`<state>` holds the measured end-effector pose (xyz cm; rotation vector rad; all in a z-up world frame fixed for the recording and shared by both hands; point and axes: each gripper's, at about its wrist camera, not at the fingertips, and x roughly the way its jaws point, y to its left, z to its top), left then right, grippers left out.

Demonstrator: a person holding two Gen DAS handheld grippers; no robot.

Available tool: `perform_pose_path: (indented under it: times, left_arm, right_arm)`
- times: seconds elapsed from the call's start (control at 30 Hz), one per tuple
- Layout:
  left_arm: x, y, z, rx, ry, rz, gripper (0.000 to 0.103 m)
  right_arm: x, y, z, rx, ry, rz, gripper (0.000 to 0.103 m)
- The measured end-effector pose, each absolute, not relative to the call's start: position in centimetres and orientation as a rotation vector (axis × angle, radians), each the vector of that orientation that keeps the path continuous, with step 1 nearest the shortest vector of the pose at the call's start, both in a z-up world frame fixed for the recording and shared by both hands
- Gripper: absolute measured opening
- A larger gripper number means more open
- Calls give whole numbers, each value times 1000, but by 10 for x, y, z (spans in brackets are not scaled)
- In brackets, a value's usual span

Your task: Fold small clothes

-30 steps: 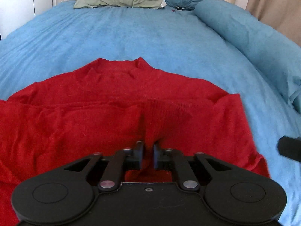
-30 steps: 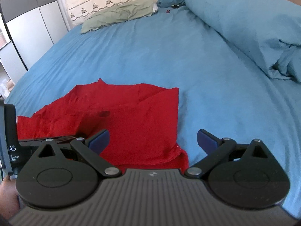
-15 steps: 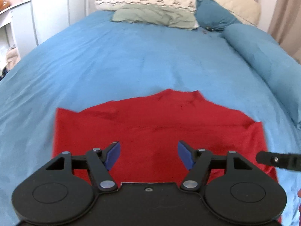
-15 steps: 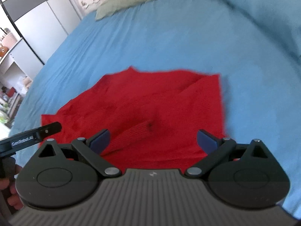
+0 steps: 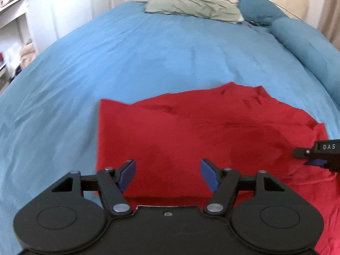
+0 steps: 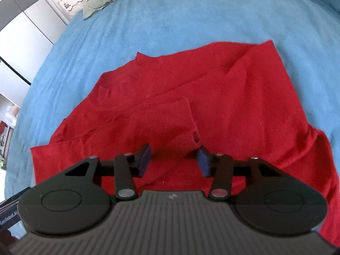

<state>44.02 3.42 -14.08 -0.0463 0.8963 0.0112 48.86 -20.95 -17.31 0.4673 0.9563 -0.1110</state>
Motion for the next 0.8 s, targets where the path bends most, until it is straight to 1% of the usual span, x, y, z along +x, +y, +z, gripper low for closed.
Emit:
perform_pose_path:
  times: [0.03,0.07,0.2,0.3,0.43,0.57,0.7,0.8]
  left_arm:
    - [435,39,-141,-55,897,33,72]
    - [430,44,-143,-58,903,59,72]
    - [409,63,-155,-60,939,141,72]
    - [403,73,-170,-32,970,174,72]
    - [413,80,-181,-3,959,178,72]
    - [428,79,-186,23,926,173,72]
    - [441,79,-187,-15,908,165,72]
    - [447,77,-191,-13,911,172,73]
  right_arm:
    - [491,-208,-173,443,960,-111,41]
    - [494,-206,-172,417,963,-109,30]
    - [498,-202,-164,369,953,-111,23]
    - [500,-198,-154,340,927,-101,22]
    - [503,-191,-137,306,875,-90,21]
    - [499,-201,-103,331,773,-114,21]
    - [487,-228,-75,361,689,-199,21]
    - [483,-246,-77,344,709,-254,21]
